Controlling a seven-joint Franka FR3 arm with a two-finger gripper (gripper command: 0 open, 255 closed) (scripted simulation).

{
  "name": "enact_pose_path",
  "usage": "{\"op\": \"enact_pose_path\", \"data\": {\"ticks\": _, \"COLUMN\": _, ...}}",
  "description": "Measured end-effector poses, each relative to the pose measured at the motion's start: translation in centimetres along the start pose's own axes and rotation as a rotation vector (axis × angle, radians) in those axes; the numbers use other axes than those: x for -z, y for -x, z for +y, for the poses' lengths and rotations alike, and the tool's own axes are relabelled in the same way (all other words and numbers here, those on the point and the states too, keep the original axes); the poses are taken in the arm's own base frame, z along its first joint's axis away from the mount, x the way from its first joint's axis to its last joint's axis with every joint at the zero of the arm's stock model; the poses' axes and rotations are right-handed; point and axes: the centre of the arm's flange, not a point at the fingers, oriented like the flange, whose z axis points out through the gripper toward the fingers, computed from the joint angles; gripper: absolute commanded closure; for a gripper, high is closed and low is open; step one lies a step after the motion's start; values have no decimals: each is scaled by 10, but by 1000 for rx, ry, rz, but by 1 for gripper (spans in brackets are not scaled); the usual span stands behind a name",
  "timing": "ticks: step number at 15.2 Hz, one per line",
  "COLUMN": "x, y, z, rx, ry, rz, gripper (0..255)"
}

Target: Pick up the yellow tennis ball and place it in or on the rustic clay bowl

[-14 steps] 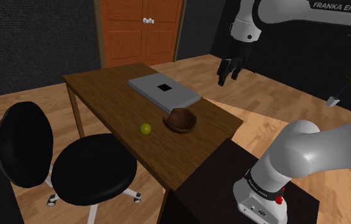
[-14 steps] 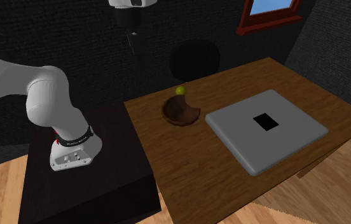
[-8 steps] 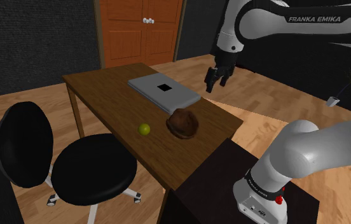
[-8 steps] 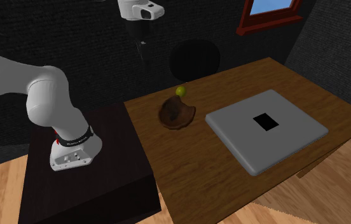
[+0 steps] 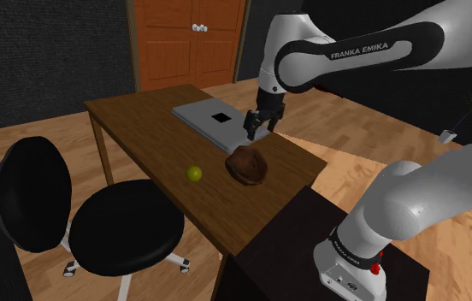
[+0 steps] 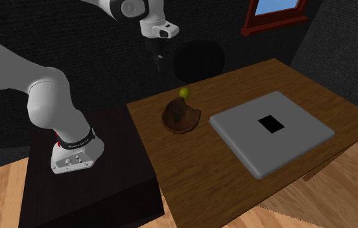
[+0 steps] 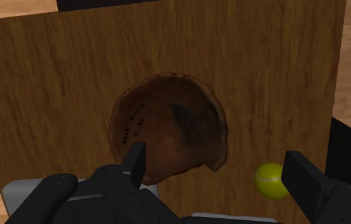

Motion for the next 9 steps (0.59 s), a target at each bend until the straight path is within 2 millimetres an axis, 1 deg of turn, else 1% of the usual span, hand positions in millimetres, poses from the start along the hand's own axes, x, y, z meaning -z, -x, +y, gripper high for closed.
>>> {"op": "enact_pose_path", "data": {"ticks": 2, "x": -18, "y": -12, "z": -11, "rx": -6, "ry": -2, "rz": 2, "gripper": 0}}
{"op": "enact_pose_path", "data": {"ticks": 3, "x": -27, "y": -22, "z": -18, "rx": -8, "ry": -3, "rz": 4, "gripper": 0}}
{"op": "enact_pose_path", "data": {"ticks": 6, "x": -58, "y": -39, "z": -38, "rx": -16, "ry": -6, "rz": 7, "gripper": 0}}
{"op": "enact_pose_path", "data": {"ticks": 8, "x": -74, "y": -49, "z": -50, "rx": -22, "ry": -8, "rz": 9, "gripper": 0}}
{"op": "enact_pose_path", "data": {"ticks": 9, "x": -82, "y": -57, "z": -58, "rx": -25, "ry": -9, "rz": 11, "gripper": 0}}
